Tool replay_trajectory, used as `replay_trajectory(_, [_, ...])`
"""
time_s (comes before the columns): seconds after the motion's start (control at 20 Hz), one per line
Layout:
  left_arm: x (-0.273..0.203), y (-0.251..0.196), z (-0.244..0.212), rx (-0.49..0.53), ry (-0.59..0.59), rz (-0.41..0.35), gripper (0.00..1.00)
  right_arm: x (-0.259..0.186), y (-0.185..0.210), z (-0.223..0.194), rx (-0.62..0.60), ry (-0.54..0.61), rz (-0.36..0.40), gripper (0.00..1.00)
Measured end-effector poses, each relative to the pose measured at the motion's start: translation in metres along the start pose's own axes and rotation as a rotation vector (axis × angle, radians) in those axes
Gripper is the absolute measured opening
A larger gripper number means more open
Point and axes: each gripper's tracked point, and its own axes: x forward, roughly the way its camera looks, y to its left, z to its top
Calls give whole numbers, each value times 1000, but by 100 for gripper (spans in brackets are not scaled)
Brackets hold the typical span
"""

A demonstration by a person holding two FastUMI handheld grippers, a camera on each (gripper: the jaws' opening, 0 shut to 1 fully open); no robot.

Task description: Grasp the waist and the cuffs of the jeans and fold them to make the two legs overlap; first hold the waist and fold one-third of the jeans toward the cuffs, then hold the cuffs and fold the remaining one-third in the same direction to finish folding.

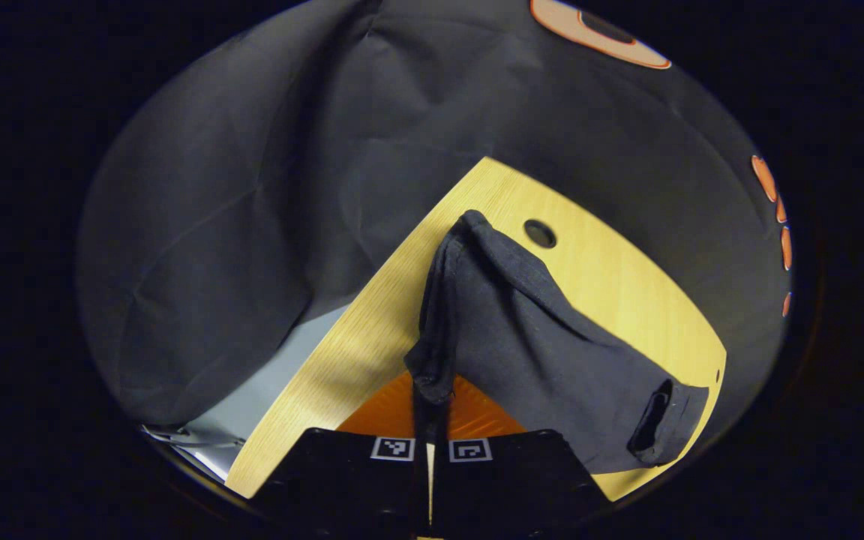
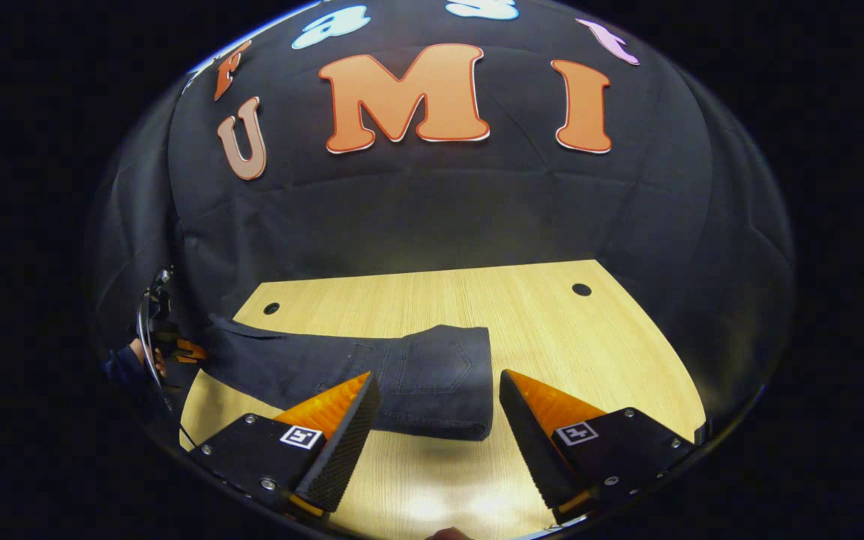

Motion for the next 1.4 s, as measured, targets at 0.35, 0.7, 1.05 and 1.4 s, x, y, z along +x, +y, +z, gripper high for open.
replay_trajectory(0.35, [-57,-32,16,53,-104,-46,2,19,4,16,7,-4,79,97])
replay_trajectory(0.7, [-112,-85,28,97,-170,-139,2,26,-8,22,5,-14,117,98])
replay_trajectory(1.05, [-153,-173,14,139,-173,-256,2,30,-23,29,9,-29,145,97])
replay_trajectory(1.4, [-175,-262,-17,234,-149,-351,2,36,-54,31,37,-33,152,97])
